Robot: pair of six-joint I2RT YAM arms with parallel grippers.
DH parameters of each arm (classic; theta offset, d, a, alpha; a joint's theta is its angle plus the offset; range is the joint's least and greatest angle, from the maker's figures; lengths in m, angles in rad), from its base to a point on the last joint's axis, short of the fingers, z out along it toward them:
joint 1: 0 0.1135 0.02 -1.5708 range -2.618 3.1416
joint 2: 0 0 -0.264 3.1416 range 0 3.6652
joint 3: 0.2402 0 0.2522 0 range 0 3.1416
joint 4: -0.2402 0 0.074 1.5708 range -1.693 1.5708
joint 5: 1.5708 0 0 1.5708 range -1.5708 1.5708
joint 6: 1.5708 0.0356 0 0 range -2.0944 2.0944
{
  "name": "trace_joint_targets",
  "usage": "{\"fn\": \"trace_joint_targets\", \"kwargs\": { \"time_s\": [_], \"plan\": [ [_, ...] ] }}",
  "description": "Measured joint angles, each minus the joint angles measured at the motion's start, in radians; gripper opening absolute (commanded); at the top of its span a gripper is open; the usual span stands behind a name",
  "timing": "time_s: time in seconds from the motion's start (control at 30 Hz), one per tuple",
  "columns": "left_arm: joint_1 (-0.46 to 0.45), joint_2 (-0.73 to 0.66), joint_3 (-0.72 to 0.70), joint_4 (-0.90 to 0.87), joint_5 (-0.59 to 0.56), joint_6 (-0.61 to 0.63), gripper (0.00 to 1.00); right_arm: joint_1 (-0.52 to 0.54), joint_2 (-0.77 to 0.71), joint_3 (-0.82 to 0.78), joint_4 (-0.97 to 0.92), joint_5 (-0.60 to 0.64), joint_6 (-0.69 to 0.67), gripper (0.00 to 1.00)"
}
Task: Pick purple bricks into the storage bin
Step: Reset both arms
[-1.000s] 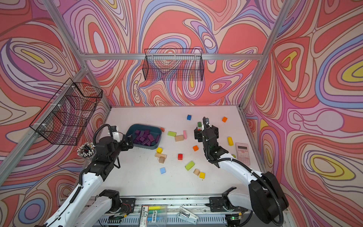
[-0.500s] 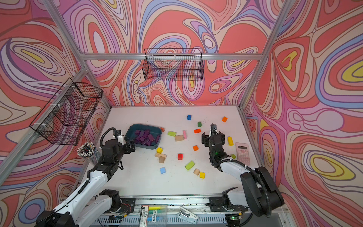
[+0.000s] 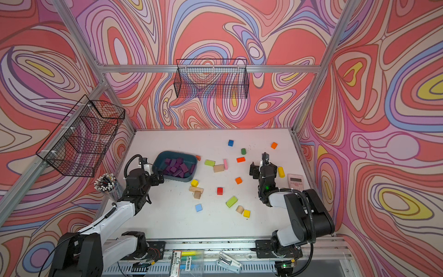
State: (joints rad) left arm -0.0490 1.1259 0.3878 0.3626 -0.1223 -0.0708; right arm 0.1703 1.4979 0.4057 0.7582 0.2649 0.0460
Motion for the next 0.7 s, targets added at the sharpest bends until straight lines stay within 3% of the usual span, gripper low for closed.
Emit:
{"fn": "trace_joint_targets", "kwargs": {
  "time_s": [0.5, 0.7],
  "plan": [
    [0.005, 0.229, -0.009, 0.222, 0.051, 0.009, 1.00, -0.055, 0.017, 0.008, 0.040, -0.051, 0.017, 0.97],
    [0.005, 0.291, 0.008, 0.293, 0.057, 0.043, 1.00, -0.148, 0.029, 0.008, 0.068, -0.085, 0.023, 0.97]
  ]
}}
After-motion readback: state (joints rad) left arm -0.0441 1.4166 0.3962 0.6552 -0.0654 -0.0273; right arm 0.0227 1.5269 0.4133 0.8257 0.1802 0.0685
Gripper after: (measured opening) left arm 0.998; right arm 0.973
